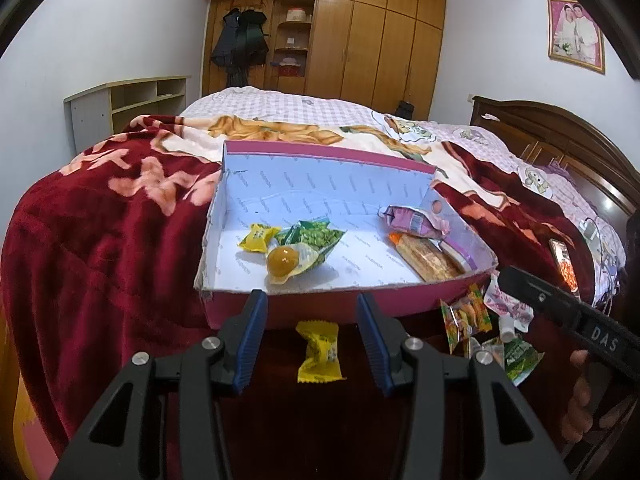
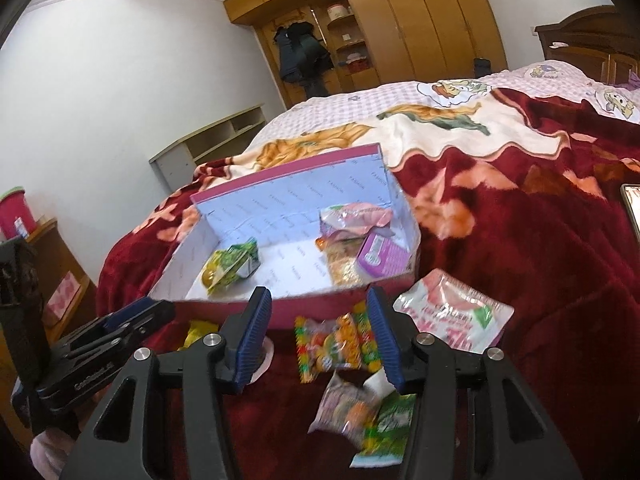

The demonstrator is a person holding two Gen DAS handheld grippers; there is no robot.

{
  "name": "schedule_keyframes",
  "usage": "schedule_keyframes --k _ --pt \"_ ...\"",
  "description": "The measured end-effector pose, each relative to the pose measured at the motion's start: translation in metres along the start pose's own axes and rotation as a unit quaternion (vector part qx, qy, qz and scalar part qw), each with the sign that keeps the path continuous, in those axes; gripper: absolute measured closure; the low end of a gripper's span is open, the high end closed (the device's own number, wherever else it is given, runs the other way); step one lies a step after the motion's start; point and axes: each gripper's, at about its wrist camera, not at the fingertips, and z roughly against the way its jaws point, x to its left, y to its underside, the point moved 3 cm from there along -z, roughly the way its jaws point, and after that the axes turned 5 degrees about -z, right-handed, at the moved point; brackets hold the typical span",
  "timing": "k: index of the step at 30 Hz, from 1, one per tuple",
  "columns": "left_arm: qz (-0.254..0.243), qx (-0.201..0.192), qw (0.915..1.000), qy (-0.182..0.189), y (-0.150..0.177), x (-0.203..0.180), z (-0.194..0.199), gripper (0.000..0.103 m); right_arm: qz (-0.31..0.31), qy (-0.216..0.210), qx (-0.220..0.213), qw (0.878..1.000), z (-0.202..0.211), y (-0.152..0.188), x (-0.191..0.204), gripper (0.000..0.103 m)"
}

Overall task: Organize snacks
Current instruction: 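Withdraw both tools from the box toward the remaining snacks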

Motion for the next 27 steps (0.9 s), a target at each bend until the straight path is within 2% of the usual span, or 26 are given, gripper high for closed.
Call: schedule_keyframes --k 14,27 --pt "-0.002 0.009 1.0000 0.000 0.016 -0.004 0.002 0.054 0.018 -0.019 0.018 1.000 0.009 0.033 0.014 0.052" --pt "-0.003 0.019 0.9998 -0.008 0.024 -0.009 -0.016 0.054 0.034 -0.032 0.028 0.999 0.005 0.047 0.017 0.052"
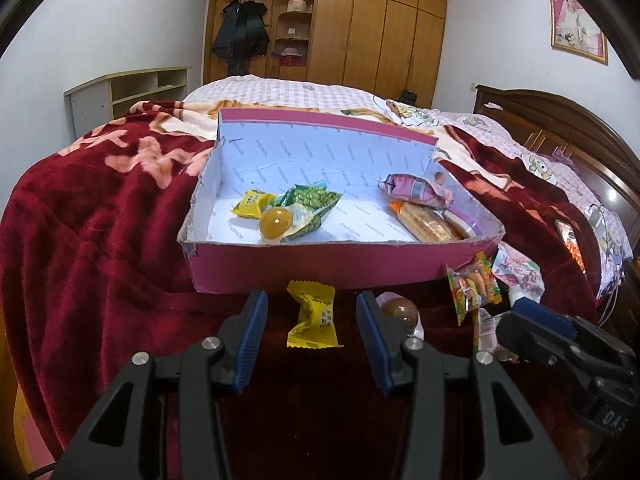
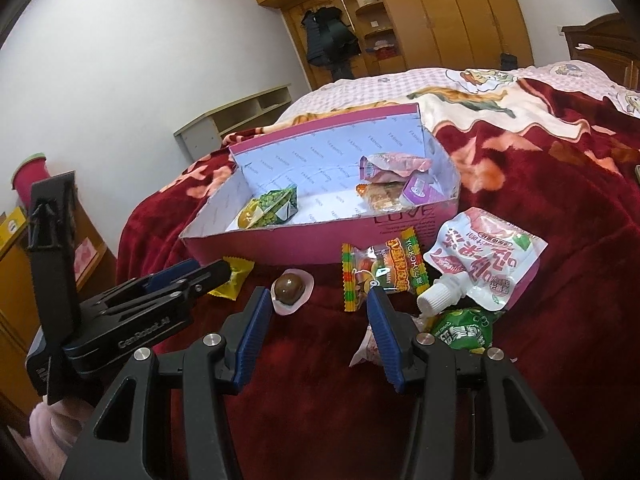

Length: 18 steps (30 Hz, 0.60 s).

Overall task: Organize snacks
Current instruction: 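Withdraw both tools from the box toward the remaining snacks, then grasp the yellow-wrapped candy with the left tool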

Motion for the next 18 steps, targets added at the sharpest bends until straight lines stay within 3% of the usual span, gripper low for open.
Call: schedule_keyframes --k 14,16,18 --pt "-0.015 0.009 0.9995 -0.025 0.007 -0.005 -0.026 0.054 -0.003 -0.008 0.012 1.000 -0.010 0.007 -0.007 0.052" --pt "-0.017 0.008 0.9995 -0.027 0.007 -0.005 -0.027 0.058 -0.004 -0.008 0.013 1.000 -0.011 0.007 -0.008 0.052" --pt "-0.018 0.009 0.9994 -0.028 0.008 -0.004 -0.028 0.069 -0.004 -0.008 0.013 1.000 -0.011 0.007 -0.008 0.052"
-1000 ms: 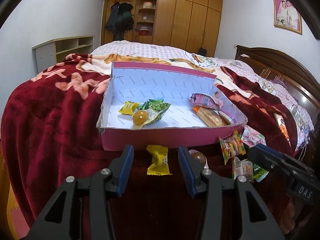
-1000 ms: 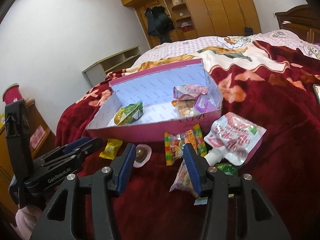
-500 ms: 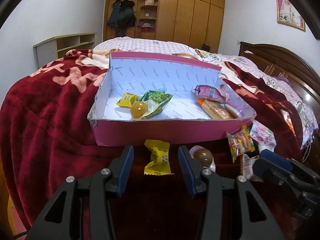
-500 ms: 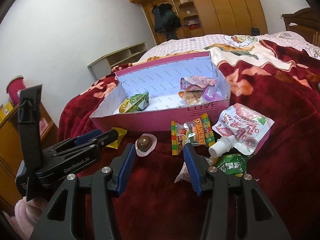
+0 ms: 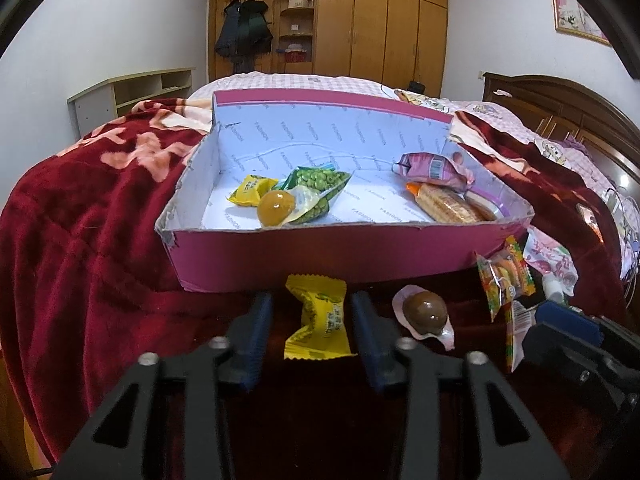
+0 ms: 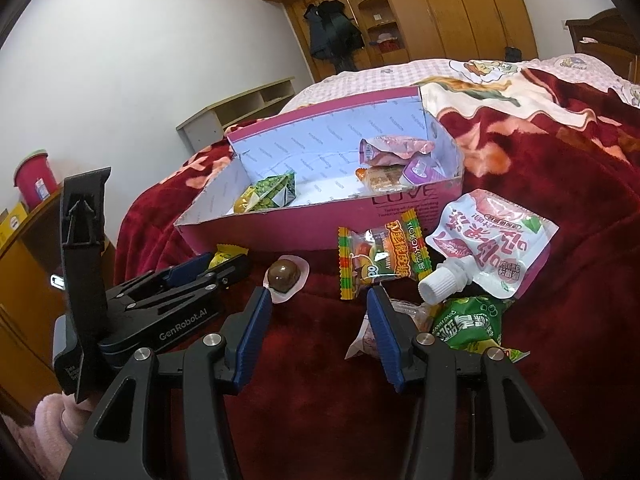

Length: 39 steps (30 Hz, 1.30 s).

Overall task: Organize snacks
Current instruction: 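Grasp the yellow-wrapped candy with the left tool, then grasp the foil-wrapped chocolate ball with the right tool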

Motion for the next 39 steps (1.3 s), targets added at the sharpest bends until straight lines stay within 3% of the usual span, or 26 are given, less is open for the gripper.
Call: schedule_keyframes --k 1,8,22,39 --pt "0.000 0.002 1.0000 0.000 0.000 0.000 0.000 0.073 0.000 0.000 0.000 1.000 0.000 0.000 0.000 0.052" --pt "0.017 0.002 0.9997 0.016 0.000 0.008 0.005 0.075 -0.002 0.002 0.000 1.000 0.001 0.000 -0.001 0.052" --pt "0.055 -0.014 0.9984 -0.007 0.012 0.045 0.030 0.075 0.021 0.000 0.008 1.000 -0.004 0.003 0.026 0.052" --pt "0.076 -0.019 0.9969 0.007 0.027 0.057 0.024 0.075 0.038 0.020 0.036 0.998 -0.050 0.002 0.044 0.052"
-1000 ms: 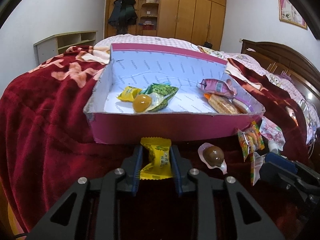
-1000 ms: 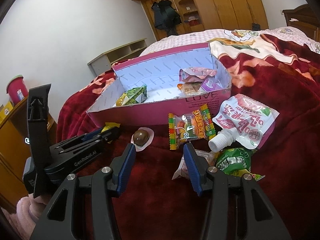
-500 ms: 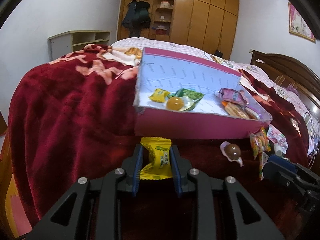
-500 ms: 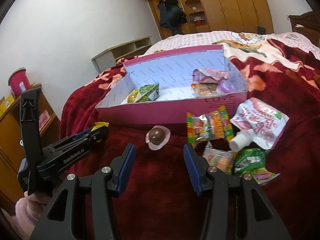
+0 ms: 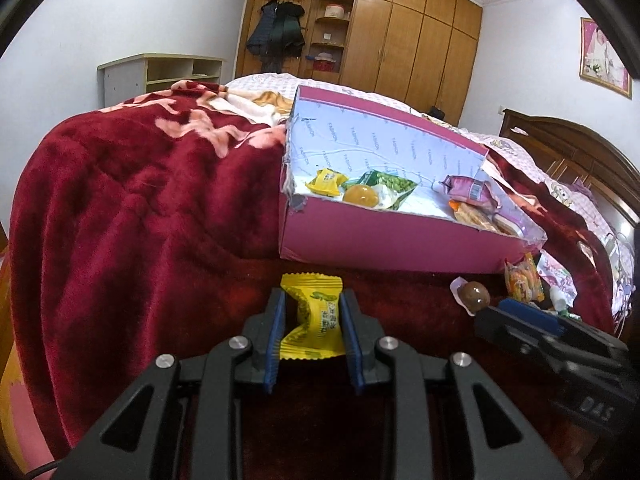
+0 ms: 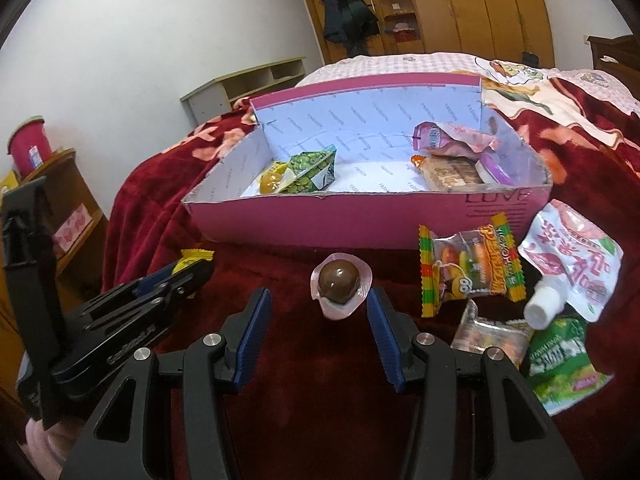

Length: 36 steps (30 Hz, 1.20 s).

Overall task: Organize snacks
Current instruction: 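Grasp the foil-wrapped chocolate ball with the right tool, then drop the yellow candy in the box with left tool while right tool holds chocolate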

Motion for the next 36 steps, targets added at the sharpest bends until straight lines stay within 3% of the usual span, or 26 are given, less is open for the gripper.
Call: schedule_keyframes --k 19,29,33,36 --pt "0.003 -0.001 1.0000 0.004 0.001 0.001 0.000 0.075 0.013 0.021 0.000 1.000 -0.019 -0.004 0.007 0.052" --pt "0.005 -0.002 1.0000 0.007 0.002 0.000 0.000 0.075 -0.012 0.009 0.008 1.000 -0.035 -0.006 0.001 0.052" --pt "0.007 -0.007 0.9999 0.013 0.001 0.000 0.003 0.075 -0.024 0.008 0.004 1.000 -0.033 -0.004 -0.005 0.063" --pt "0.010 -0.010 0.9997 0.020 0.001 0.000 0.007 0.075 -0.029 0.001 -0.004 1.000 -0.030 -0.003 -0.008 0.064"
